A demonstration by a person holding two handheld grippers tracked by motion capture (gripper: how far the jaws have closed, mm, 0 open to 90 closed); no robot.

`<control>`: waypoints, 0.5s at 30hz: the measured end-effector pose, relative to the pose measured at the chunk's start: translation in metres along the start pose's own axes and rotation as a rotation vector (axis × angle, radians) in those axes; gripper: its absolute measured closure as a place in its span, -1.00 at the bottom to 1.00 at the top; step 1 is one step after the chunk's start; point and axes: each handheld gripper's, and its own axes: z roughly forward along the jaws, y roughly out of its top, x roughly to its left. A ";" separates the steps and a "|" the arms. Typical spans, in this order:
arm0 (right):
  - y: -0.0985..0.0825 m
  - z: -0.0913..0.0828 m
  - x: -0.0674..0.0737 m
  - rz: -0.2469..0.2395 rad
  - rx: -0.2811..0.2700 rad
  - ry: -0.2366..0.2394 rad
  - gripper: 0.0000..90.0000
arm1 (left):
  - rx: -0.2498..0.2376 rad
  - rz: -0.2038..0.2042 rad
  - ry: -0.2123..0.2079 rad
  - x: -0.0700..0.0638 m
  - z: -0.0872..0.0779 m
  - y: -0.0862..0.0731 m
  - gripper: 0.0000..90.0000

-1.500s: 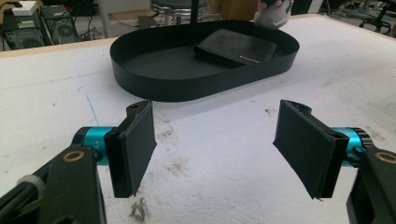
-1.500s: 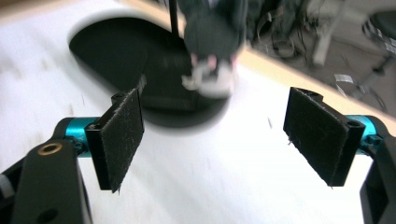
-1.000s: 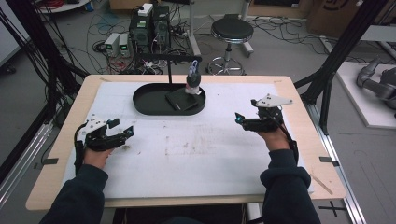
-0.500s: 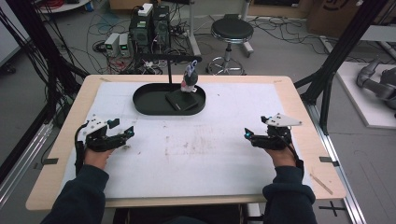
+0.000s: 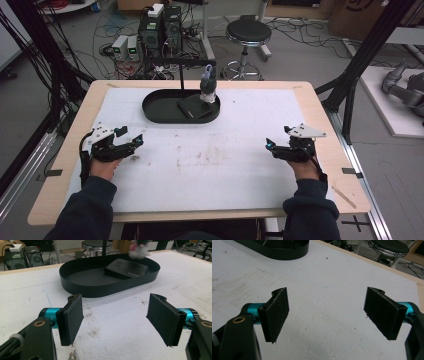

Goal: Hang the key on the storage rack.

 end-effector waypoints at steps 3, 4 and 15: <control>-0.001 0.000 -0.001 0.012 -0.003 0.002 -0.54 | -0.003 0.002 -0.002 0.000 -0.001 0.000 -0.36; -0.001 -0.001 -0.001 0.014 -0.003 0.000 -0.54 | -0.005 -0.001 -0.003 -0.001 -0.001 0.000 -0.36; -0.005 0.000 -0.003 0.031 0.001 0.001 -0.54 | -0.005 0.006 -0.004 -0.001 -0.002 0.000 -0.36</control>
